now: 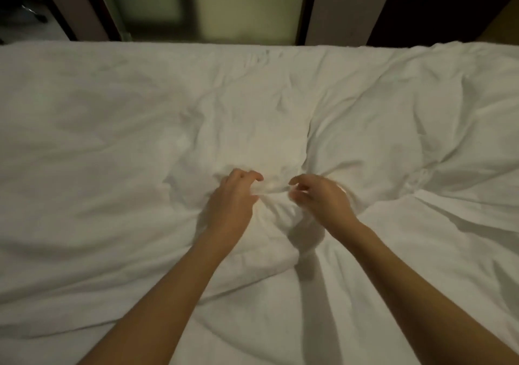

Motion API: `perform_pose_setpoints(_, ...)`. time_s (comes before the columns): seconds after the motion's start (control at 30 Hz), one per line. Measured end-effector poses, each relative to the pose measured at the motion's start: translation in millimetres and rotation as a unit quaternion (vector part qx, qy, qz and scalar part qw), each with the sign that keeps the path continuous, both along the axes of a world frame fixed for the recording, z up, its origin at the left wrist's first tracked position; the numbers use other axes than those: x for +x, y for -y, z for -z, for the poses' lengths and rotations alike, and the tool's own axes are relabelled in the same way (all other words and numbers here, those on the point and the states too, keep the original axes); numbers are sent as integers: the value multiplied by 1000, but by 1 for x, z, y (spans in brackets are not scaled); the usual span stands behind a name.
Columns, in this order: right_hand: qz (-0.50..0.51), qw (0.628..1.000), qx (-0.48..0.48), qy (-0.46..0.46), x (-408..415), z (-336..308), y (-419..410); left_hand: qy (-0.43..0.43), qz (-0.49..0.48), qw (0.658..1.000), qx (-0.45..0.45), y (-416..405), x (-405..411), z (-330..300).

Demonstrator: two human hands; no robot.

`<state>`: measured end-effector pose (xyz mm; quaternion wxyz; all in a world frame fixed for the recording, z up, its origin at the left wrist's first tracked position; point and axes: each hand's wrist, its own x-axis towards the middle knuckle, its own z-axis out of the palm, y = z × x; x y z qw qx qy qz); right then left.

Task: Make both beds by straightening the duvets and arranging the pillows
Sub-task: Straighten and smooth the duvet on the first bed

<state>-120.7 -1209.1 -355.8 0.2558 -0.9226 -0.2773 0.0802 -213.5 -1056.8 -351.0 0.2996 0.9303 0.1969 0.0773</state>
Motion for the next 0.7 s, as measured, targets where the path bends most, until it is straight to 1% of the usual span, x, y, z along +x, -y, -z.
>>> perform_pose_setpoints(0.03, -3, 1000, 15, 23, -4, 14, 3, 36, 0, 998, 49, 3, -8, 14)
perform_pose_setpoints(0.1, 9, 991, 76, 109, -23, 31, 15, 117, -20, 986, 119, 14, -37, 31)
perform_pose_setpoints(0.17, 11, 971, 131, 199, -48, 37, 33, 150, -8, 979, 140, 26, -68, 48)
perform_pose_setpoints(0.2, -2, 967, 139, 215, -57, 41, 40, 147, 7, 981, 131, 31, -81, 56)
perform_pose_setpoints(0.23, -21, 969, 134, 206, -63, 46, 45, 137, 26, 983, 124, 33, -90, 65)
perform_pose_setpoints(0.3, -76, 981, 92, 154, -63, 59, 51, 110, 53, 984, 128, 35, -99, 80)
perform_pose_setpoints(0.37, -127, 986, 46, 96, -57, 70, 49, 99, 50, 987, 116, 35, -98, 86)
perform_pose_setpoints(0.43, -154, 985, 33, 67, -50, 79, 45, 93, 38, 991, 89, 34, -96, 85)
perform_pose_setpoints(0.57, -173, 981, 59, 59, -45, 92, 41, 71, 50, 994, 69, 32, -105, 83)
perform_pose_setpoints(0.63, -160, 981, 75, 80, -49, 97, 40, 68, 45, 994, 77, 34, -113, 84)
perform_pose_setpoints(0.7, -143, 983, 87, 81, -57, 99, 40, 58, 21, 996, 69, 37, -119, 82)
